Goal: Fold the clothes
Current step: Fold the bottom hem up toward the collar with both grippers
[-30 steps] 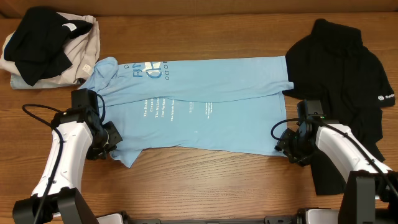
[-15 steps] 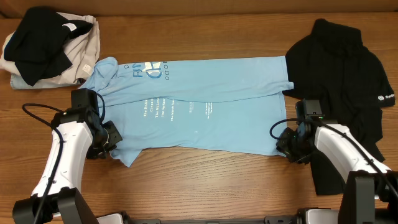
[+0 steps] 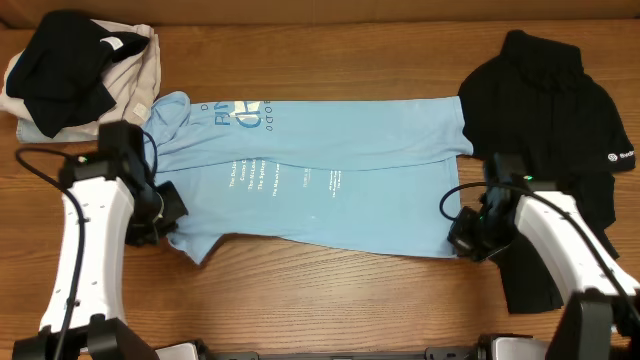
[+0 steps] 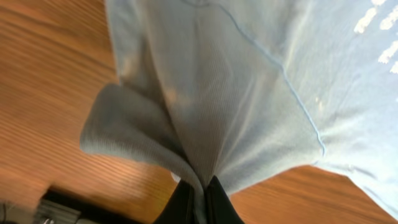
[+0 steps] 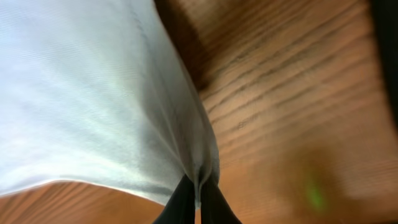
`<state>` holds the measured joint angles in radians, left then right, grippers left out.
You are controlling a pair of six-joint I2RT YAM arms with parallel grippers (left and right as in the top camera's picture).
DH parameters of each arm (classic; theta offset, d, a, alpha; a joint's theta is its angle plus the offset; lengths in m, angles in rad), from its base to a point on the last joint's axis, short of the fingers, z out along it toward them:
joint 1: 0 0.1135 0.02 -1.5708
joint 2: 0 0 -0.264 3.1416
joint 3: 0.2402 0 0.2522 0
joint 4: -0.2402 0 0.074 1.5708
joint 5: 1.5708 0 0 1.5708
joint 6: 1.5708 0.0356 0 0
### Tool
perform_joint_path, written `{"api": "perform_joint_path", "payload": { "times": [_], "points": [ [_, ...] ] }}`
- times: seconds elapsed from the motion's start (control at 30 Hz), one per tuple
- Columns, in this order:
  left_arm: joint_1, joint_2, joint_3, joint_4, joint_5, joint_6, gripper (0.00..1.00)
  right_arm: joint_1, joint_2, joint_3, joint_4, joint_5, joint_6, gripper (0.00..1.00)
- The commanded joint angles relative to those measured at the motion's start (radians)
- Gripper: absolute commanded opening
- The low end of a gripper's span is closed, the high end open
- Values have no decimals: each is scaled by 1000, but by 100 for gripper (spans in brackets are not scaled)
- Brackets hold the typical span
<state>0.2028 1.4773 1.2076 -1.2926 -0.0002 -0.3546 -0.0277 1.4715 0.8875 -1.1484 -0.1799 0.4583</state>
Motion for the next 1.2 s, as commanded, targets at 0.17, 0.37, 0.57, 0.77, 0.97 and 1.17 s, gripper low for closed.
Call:
{"api": "perform_joint_path", "payload": {
  "times": [0.17, 0.37, 0.57, 0.77, 0.97, 1.17],
  "points": [
    [0, 3, 153, -47, -19, 71, 4, -13, -70, 153, -72, 47, -74, 4],
    [0, 35, 153, 111, -29, 71, 4, -13, -69, 180, 68, 48, -109, 4],
    [0, 79, 153, 261, -29, 70, 4, -13, -64, 195, 224, 48, -115, 4],
    [-2, 160, 153, 419, -6, 71, 4, -13, 10, 195, 411, 49, -126, 4],
    [-3, 277, 153, 597, 93, 70, 4, -13, 132, 195, 589, 57, -126, 4],
    [-26, 399, 153, 752, 151, 71, 51, -13, 223, 195, 714, 57, -126, 42]
  ]
}}
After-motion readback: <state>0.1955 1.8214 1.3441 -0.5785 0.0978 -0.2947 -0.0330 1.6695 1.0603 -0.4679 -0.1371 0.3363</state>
